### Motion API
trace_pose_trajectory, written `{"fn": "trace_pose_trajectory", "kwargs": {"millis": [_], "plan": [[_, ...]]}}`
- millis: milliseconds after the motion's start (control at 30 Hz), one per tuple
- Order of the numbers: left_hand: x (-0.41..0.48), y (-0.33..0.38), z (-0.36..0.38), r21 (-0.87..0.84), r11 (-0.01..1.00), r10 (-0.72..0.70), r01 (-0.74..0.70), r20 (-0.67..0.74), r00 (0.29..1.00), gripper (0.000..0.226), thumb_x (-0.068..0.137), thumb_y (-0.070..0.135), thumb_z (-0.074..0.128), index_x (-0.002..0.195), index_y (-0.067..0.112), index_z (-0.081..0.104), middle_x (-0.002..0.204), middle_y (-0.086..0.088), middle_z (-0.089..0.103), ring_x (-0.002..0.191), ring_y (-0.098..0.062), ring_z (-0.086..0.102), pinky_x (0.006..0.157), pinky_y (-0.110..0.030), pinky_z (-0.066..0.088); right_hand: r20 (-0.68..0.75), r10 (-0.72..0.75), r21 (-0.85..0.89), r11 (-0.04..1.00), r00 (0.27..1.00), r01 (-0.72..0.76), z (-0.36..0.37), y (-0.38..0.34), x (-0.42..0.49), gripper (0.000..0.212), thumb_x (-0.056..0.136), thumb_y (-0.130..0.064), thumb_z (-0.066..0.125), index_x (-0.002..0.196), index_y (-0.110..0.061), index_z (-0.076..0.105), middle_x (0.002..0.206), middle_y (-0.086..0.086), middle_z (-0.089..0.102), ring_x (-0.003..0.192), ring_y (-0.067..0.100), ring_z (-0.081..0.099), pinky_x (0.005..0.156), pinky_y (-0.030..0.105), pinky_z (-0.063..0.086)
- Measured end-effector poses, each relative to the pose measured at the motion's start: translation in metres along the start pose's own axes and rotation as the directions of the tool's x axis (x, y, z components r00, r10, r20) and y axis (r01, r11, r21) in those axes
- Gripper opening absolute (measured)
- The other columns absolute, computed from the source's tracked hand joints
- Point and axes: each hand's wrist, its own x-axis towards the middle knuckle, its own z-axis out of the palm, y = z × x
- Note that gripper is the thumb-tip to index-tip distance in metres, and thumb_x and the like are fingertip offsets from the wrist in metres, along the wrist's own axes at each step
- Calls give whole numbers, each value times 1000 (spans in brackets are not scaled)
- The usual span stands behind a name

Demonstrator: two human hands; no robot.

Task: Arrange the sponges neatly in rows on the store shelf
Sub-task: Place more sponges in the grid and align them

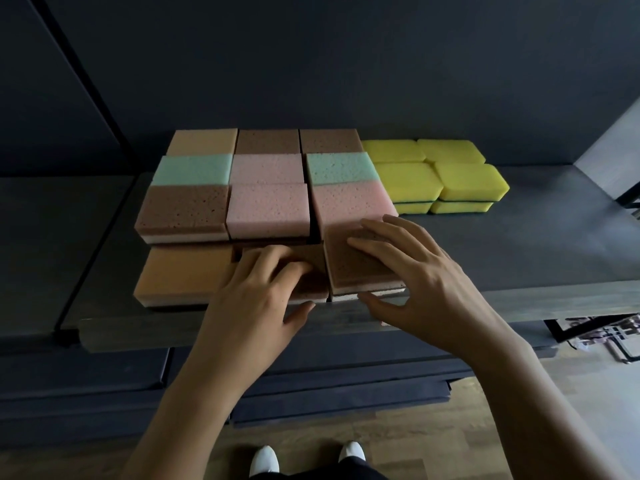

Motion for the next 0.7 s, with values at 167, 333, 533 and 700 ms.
{"fn": "trace_pose_trajectory", "kwargs": {"millis": [167, 333, 533, 700], "plan": [[3, -3, 5, 33, 999, -12, 11, 20, 1000, 40, 79, 30, 73, 116, 18, 65, 124, -1, 55, 114, -25, 51, 92, -41, 49, -14, 12, -20, 1000, 1000, -12, 7, -1, 1, 73, 78, -38, 78, 143, -23, 48, 150, -3, 41, 141, 25, 32, 105, 46, 45], [4, -6, 7, 40, 999, -26, 25, 15, 1000, 38, 79, 28, 75, 115, 19, 66, 124, -1, 55, 115, -26, 52, 93, -42, 48, -48, 10, -2, 1000, 999, -10, 11, -4, 3, 70, 78, -34, 80, 141, -22, 51, 147, -4, 44, 137, 25, 35, 107, 44, 43], [3, -10, 6, 39, 998, -54, 53, 18, 998, 37, 79, 30, 75, 113, 20, 66, 124, 0, 54, 113, -24, 53, 92, -39, 48, -56, 14, -6, 1000, 998, -14, 13, -8, 6, 72, 77, -33, 81, 141, -22, 50, 147, -5, 44, 136, 23, 36, 106, 42, 43], [5, -13, 5, 40, 998, -57, 55, 34, 998, 38, 79, 27, 74, 115, 19, 65, 125, -1, 54, 114, -25, 53, 92, -40, 50, -57, 14, -4, 1000, 998, -14, 15, -10, 10, 70, 78, -36, 77, 141, -24, 50, 147, -5, 43, 135, 23, 35, 106, 44, 42]]}}
